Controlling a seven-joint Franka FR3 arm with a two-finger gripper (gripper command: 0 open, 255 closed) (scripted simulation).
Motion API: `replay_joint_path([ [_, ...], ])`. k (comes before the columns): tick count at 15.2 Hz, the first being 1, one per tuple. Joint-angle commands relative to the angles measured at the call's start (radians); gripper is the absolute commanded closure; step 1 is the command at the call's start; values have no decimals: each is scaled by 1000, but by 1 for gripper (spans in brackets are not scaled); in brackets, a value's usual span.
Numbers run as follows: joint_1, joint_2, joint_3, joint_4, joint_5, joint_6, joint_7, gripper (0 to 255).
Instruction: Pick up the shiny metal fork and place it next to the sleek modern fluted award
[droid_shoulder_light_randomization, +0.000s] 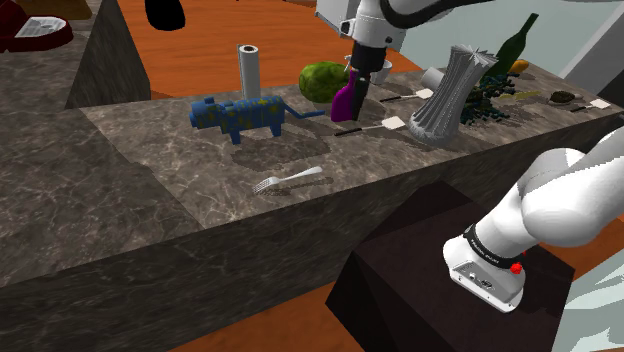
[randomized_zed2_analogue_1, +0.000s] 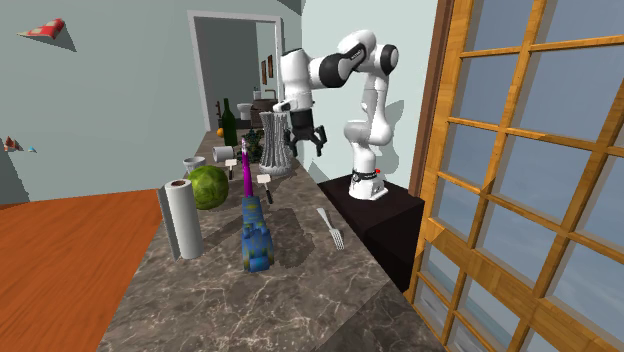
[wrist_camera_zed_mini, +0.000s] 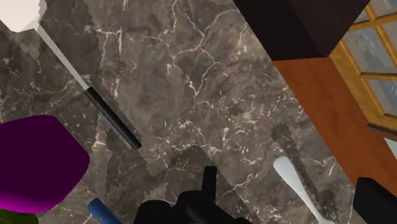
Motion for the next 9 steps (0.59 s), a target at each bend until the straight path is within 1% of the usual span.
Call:
replay_joint_path([
  [1, 20, 74, 15, 39, -1, 19, -42, 0],
  [9, 91, 345, 83, 210, -31, 56, -183, 0],
])
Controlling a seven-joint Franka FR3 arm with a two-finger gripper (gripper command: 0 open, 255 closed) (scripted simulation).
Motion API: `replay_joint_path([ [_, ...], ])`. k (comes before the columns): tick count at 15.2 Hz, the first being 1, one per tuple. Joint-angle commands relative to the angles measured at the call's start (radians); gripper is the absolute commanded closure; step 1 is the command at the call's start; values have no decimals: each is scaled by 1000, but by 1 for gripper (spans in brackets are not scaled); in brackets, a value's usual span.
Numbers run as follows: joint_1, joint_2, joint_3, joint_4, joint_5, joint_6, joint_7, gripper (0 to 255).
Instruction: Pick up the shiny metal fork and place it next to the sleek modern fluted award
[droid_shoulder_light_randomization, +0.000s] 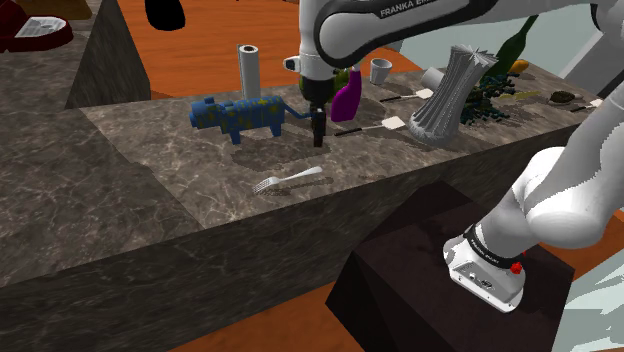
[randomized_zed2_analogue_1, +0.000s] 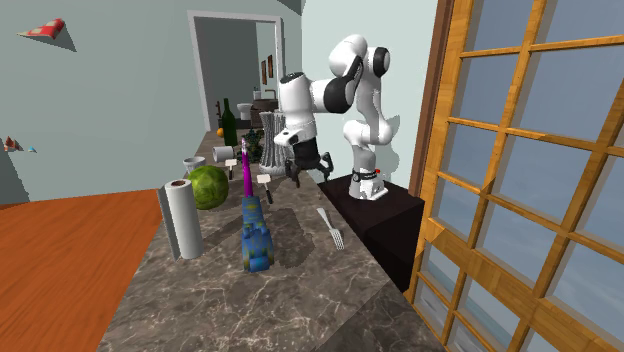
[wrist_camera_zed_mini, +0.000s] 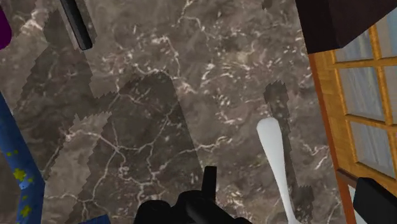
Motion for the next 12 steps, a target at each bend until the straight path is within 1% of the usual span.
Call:
replay_joint_path([
  [1, 18, 63, 18, 43, -12, 3, -34, 0],
  [7, 76, 239, 69, 171, -59, 7, -116, 0],
  [12, 79, 254, 69, 122, -61, 70, -115, 0],
])
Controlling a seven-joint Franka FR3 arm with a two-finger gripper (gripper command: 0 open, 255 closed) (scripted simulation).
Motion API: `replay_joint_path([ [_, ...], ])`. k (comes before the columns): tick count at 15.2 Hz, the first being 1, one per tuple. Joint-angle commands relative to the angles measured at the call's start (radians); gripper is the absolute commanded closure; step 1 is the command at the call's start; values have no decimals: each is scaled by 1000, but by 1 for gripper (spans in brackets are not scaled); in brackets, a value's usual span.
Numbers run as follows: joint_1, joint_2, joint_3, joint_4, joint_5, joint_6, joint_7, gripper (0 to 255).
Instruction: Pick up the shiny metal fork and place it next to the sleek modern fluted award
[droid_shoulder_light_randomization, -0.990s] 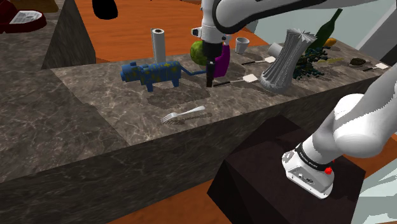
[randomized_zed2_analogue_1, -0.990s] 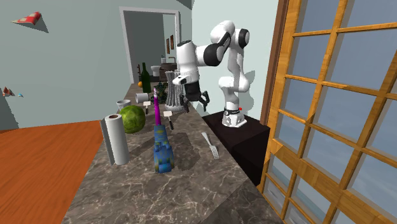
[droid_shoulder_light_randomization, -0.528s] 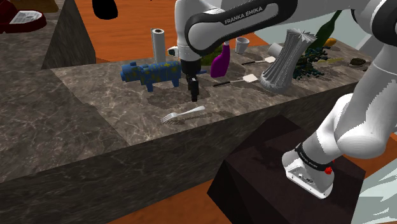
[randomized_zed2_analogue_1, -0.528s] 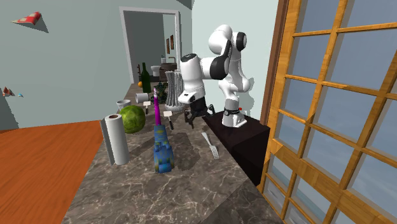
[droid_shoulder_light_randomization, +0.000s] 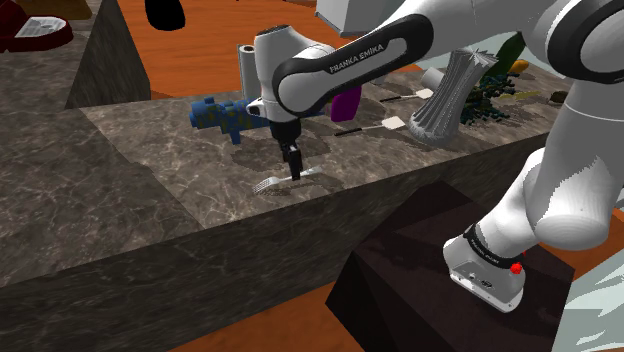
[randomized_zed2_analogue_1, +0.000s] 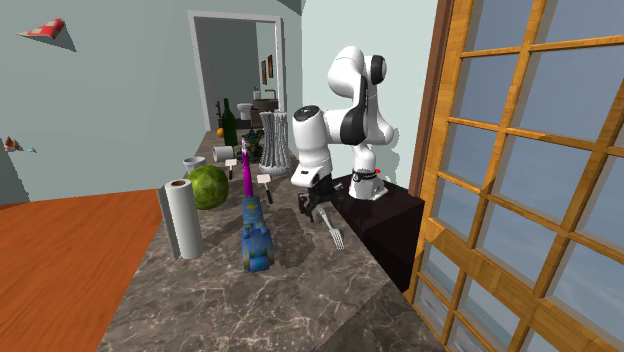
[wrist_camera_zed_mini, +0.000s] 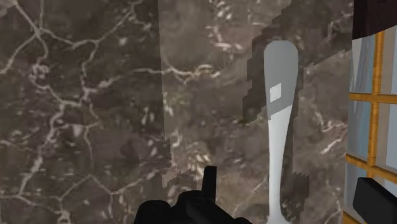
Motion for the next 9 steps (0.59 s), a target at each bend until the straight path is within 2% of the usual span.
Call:
replay_joint_path([
  [1, 3, 9, 1, -18, -1, 27, 1, 0],
  [9, 4, 15, 1, -31, -2, 47, 2, 0],
])
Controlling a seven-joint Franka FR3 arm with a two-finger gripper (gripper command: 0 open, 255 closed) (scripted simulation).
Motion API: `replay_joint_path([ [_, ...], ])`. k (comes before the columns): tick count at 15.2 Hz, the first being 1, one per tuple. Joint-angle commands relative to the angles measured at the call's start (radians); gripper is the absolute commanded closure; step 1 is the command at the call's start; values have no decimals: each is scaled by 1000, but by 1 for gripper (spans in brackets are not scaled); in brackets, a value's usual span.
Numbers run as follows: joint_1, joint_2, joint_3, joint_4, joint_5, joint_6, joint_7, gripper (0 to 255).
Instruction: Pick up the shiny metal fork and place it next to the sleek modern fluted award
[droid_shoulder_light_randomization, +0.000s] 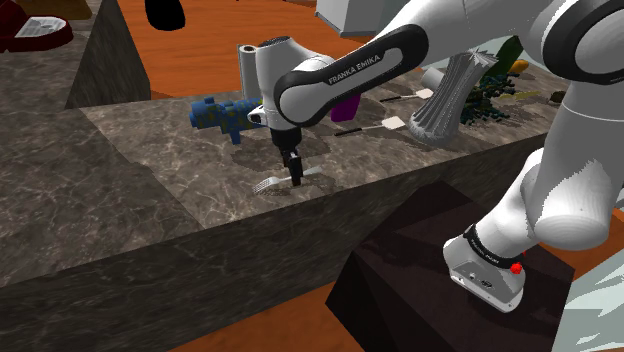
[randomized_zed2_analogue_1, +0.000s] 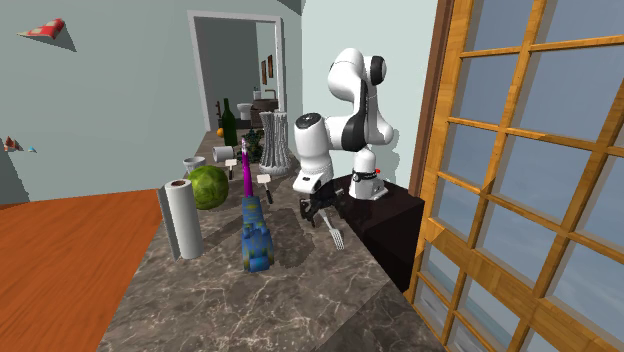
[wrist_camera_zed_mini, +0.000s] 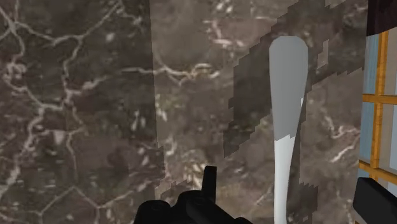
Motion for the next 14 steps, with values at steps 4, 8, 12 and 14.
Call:
replay_joint_path([
  [4, 0, 0, 0, 0, 0, 0, 0, 255],
  [8, 0, 0, 0, 1, 0, 0, 0, 255],
  [12, -1, -7, 1, 4, 1, -11, 0, 255],
  [14, -2, -21, 1, 13, 3, -34, 0, 255],
])
